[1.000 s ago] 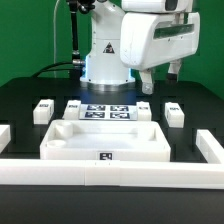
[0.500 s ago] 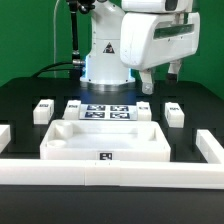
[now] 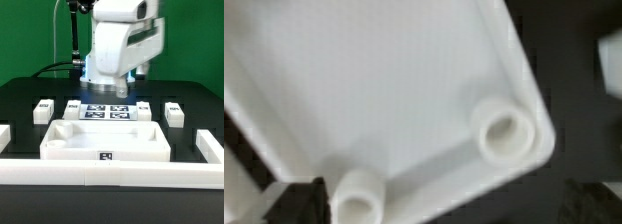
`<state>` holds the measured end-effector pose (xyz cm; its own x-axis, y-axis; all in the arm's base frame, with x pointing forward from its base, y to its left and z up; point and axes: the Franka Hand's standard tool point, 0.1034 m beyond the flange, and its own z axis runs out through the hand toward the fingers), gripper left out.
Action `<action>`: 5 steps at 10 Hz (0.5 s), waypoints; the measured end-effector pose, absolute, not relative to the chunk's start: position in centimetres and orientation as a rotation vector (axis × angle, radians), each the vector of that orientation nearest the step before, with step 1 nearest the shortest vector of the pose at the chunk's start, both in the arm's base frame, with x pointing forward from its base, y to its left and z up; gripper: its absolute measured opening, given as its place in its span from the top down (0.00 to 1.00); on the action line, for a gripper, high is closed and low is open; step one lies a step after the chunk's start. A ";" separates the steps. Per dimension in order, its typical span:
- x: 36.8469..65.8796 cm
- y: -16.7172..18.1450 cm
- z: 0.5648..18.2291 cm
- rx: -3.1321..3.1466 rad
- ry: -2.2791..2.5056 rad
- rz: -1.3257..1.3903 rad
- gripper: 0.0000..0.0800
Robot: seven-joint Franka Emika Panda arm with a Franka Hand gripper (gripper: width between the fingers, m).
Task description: Assemble desk
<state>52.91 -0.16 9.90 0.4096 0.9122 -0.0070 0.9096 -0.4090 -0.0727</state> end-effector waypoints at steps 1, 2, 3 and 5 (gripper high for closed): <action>52.0 -1.7 8.9 -2.468 -1.833 0.069 0.19; 51.6 -3.0 7.9 -2.382 -1.942 0.054 0.19; 51.3 -3.8 7.1 -2.306 -2.046 0.028 0.19; 50.8 -4.4 6.0 -2.143 -2.218 0.011 0.19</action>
Offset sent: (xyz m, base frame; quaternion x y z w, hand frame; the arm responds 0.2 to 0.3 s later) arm -0.0090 -0.0064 -0.0227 -0.0451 0.0527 -0.1735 0.9824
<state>50.77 -4.43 5.95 -0.0333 0.9988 0.0359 0.9984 0.0350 -0.0451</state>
